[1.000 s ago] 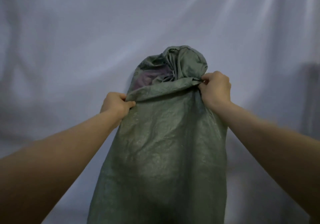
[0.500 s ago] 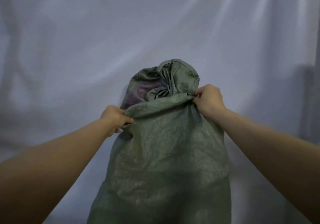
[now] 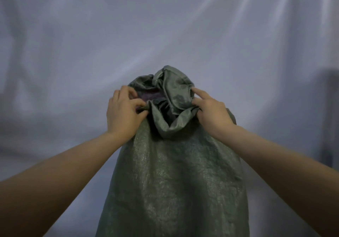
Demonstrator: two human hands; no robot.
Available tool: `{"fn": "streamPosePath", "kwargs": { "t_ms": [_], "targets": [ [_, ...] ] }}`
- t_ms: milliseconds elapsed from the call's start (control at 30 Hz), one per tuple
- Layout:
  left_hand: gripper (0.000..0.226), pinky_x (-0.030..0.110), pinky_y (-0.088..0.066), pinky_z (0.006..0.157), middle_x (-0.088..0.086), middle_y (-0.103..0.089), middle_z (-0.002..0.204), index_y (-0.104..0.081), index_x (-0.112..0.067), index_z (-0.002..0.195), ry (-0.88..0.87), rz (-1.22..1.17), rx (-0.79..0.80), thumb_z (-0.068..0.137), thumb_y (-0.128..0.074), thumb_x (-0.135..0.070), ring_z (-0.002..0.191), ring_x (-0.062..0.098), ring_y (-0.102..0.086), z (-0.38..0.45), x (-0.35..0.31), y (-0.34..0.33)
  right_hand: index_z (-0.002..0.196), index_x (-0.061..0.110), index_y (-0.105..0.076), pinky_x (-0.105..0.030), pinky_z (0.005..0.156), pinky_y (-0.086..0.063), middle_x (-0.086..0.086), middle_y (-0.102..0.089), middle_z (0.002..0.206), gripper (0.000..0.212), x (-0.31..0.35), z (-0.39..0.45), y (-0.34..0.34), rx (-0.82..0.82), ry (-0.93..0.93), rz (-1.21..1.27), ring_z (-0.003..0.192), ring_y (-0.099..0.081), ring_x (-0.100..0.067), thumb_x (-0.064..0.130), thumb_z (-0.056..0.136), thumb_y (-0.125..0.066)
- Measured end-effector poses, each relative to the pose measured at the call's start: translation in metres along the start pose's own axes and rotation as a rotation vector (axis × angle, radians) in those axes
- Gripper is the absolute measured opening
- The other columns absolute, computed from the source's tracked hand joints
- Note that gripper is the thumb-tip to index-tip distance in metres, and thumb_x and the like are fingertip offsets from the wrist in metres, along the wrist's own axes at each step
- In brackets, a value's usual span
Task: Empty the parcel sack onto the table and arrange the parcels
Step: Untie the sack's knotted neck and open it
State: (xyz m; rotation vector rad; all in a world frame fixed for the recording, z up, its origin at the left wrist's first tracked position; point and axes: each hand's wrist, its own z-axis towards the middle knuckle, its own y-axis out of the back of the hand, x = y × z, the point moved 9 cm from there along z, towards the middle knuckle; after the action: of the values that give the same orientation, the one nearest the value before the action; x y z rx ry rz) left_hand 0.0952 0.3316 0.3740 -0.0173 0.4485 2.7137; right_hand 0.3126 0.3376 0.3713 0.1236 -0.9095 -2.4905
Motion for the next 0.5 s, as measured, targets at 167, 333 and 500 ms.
{"fn": "streamPosePath", "kwargs": {
  "t_ms": [167,333,500],
  "targets": [
    [0.011,0.051,-0.033,0.108,0.012,-0.045,0.148,-0.075,-0.022,0.072,-0.513,0.181,0.091,0.069,-0.084,-0.027,0.137,0.038,-0.037,0.001,-0.049,0.004,0.123,0.014,-0.065,-0.034,0.104,-0.041,0.003,-0.039,0.157,0.042,0.029,-0.002,-0.029,0.148,0.187,0.027,0.134,-0.05,-0.028,-0.004,0.089,-0.046],
    [0.045,0.048,-0.022,0.12,0.01,-0.045,0.148,-0.059,-0.019,0.092,-0.645,0.338,0.215,0.06,-0.089,-0.03,0.137,0.028,-0.043,0.008,-0.049,-0.003,0.117,0.012,-0.068,-0.023,0.106,-0.034,0.0,-0.047,0.152,0.036,0.034,-0.005,-0.042,0.198,0.274,0.106,0.135,-0.049,-0.02,-0.004,0.088,-0.053],
    [0.078,0.038,-0.002,0.123,-0.002,-0.056,0.137,-0.047,-0.026,0.134,-0.721,0.486,0.369,0.065,-0.082,-0.036,0.137,0.013,-0.043,0.019,-0.048,-0.023,0.114,0.009,-0.07,-0.025,0.11,-0.036,-0.005,-0.054,0.146,0.032,0.05,-0.01,-0.045,0.245,0.347,0.195,0.137,-0.047,-0.016,-0.005,0.089,-0.055]
  ]
}}
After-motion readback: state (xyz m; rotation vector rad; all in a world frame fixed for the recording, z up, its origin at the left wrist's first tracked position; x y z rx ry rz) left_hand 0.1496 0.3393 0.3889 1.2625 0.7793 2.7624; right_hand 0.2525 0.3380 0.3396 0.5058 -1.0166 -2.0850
